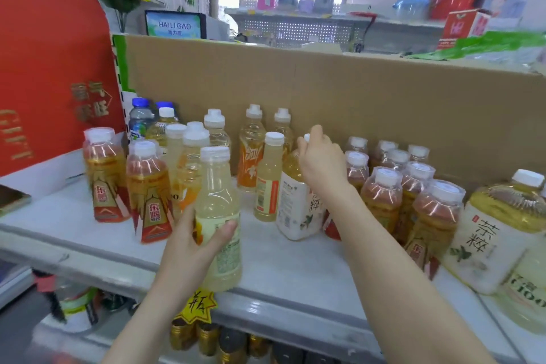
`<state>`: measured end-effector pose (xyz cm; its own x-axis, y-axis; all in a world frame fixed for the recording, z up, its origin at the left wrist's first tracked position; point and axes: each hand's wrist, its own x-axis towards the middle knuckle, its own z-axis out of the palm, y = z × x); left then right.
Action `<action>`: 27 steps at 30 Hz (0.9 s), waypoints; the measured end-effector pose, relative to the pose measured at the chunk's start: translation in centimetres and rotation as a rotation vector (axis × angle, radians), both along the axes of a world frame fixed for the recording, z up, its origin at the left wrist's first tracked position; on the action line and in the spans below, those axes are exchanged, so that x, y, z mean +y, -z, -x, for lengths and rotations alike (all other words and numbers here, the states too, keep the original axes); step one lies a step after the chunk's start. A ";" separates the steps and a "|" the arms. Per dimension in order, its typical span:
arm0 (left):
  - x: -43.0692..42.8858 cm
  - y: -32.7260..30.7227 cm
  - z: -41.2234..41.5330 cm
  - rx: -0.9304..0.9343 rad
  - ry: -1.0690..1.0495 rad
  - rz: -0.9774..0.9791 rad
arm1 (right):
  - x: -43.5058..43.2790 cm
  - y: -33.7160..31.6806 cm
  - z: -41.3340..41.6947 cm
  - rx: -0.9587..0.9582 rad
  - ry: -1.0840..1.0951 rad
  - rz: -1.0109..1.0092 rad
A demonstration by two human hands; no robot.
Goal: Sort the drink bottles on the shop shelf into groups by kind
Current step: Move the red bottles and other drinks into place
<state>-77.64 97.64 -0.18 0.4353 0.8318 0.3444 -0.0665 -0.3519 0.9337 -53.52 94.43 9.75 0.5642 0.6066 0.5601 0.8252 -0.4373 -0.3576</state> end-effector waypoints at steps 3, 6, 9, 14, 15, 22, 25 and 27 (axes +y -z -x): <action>0.4 0.5 0.7 -0.028 0.028 0.014 | -1.1 0.2 1.4 -0.040 0.075 0.017; 0.4 0.8 0.9 -0.064 0.092 0.042 | -2.5 0.9 2.8 0.043 0.141 -0.021; 0.5 0.9 0.9 -0.075 0.171 0.064 | -4.4 2.9 3.7 0.457 -0.076 -0.207; 0.5 0.9 0.8 -0.140 0.278 0.130 | -6.4 8.2 4.9 0.741 -0.327 -0.339; 0.4 1.0 0.7 -0.149 0.293 0.145 | -6.3 8.4 5.3 0.742 -0.304 -0.362; -0.5 1.3 1.0 -0.177 0.382 0.243 | -8.3 8.2 8.0 0.692 -0.108 -0.578; -1.5 1.4 0.8 -0.178 0.462 0.253 | -11.6 7.0 9.1 0.776 -0.124 -0.727; -2.7 1.4 0.3 -0.182 0.520 0.267 | -14.6 6.3 9.8 0.784 -0.093 -0.770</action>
